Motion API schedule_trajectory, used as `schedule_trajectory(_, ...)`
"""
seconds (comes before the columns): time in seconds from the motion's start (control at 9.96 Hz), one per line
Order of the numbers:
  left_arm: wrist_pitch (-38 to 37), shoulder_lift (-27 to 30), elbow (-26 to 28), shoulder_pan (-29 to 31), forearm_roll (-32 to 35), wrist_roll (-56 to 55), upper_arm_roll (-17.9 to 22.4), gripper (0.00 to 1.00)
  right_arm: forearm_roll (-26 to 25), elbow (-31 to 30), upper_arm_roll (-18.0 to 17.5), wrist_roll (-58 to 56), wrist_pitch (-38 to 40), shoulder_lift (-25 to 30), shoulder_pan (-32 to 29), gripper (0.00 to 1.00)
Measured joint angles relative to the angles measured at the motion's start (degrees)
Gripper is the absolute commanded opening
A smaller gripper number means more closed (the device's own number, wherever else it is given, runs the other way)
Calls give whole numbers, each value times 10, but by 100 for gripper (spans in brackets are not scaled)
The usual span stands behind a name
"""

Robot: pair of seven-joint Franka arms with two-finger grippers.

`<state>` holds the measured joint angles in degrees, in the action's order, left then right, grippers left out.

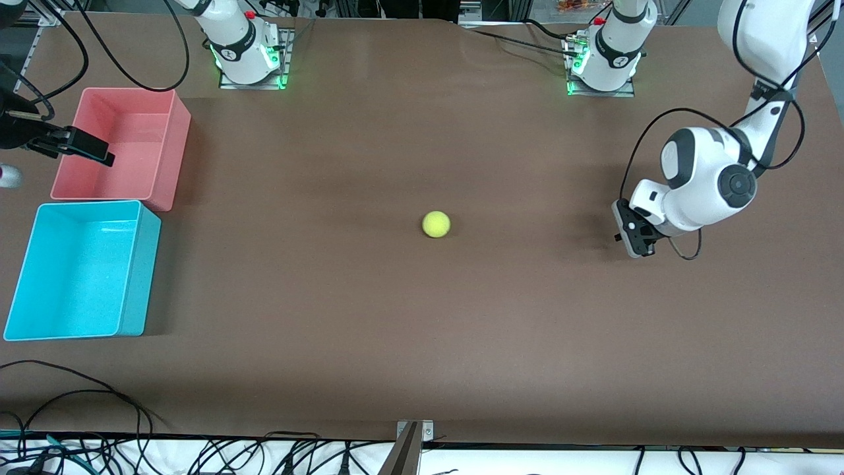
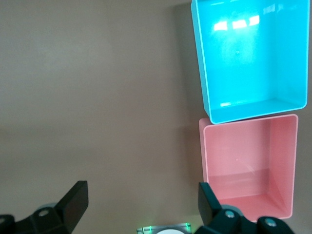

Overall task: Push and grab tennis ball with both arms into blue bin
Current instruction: 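Push the ball toward the bins with the left gripper while the right gripper reaches out, then grasp the tennis ball with the right gripper while the left gripper withdraws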

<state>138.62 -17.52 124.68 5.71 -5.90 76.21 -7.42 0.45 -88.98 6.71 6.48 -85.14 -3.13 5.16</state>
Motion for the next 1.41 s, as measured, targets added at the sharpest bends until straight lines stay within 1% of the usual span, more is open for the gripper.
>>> schedule_trajectory(0.1,-3,18,3,0,0,0,7,100,0,-5,-4,0,5,-1,6,96)
schedule_trajectory(0.2,-5,33,6,0,0,2,16,100,0,-14,-11,3,5,-2,19,100)
schedule_trajectory(0.3,-6,44,9,0,0,4,21,100,0,-29,-16,7,5,-3,36,100)
schedule_trajectory(0.5,-5,63,11,0,0,3,22,100,0,-77,-33,7,6,-6,54,100)
schedule_trajectory(0.7,-5,114,13,1,0,3,22,100,0,-138,-48,8,-15,-11,60,100)
schedule_trajectory(0.8,-6,145,15,0,0,3,22,100,0,-176,-54,8,-48,-14,61,100)
schedule_trajectory(1.0,-7,201,18,1,0,3,22,100,0,-267,-78,8,-143,-17,62,100)
schedule_trajectory(1.2,-7,243,18,1,0,3,24,100,0,-356,-94,8,-224,-22,65,100)
schedule_trajectory(1.31,-7,260,18,1,0,-1,27,100,0,-385,-102,8,-252,-29,68,100)
schedule_trajectory(1.41,-22,274,17,1,0,-28,32,100,5,-401,-111,8,-269,-41,70,100)
